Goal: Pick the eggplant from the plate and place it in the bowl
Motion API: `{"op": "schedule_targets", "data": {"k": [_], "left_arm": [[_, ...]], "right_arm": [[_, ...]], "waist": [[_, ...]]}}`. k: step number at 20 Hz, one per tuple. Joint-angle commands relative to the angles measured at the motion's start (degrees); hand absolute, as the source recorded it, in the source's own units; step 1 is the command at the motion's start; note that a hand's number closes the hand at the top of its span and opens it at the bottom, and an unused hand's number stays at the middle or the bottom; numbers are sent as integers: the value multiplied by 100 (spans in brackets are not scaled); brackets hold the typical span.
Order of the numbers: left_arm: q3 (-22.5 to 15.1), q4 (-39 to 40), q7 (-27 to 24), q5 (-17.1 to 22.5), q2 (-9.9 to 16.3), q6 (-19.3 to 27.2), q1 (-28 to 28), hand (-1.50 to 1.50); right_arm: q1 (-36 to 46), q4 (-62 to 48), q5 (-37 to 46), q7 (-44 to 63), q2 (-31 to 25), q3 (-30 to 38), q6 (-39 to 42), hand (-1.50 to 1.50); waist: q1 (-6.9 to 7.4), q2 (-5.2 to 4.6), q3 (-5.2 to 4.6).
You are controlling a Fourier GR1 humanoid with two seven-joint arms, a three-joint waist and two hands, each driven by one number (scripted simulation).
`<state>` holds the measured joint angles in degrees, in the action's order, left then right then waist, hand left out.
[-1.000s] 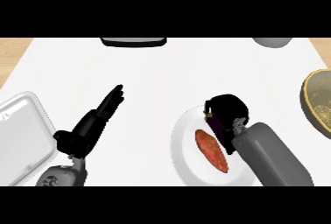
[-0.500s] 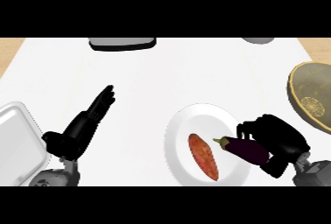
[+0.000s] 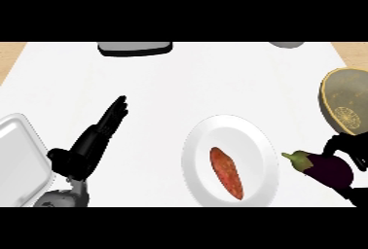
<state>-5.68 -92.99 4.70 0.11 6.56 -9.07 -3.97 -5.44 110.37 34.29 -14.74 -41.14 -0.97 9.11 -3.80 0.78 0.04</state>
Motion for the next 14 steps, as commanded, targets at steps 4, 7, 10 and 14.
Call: {"op": "schedule_targets", "data": {"k": [4, 7, 10, 14], "left_arm": [[41, 140, 106, 82, -29, -83, -283, 0], [-111, 182, 47, -48, -118, -90, -270, 0], [89, 218, 73, 135, 12, -293, -448, 0], [-309, -155, -47, -196, -196, -103, 7, 0]], "right_arm": [[-523, 691, -2258, 56, 58, 1887, 592, 150], [-278, 134, -2663, 124, -134, 2535, 981, 150], [186, -1034, -1866, -334, -251, 2458, 726, 150], [1000, -1891, -1143, -475, -281, 2238, 118, 150]], "waist": [[149, -45, -8], [300, -69, -5], [389, -87, -2], [484, -96, 0]]}}
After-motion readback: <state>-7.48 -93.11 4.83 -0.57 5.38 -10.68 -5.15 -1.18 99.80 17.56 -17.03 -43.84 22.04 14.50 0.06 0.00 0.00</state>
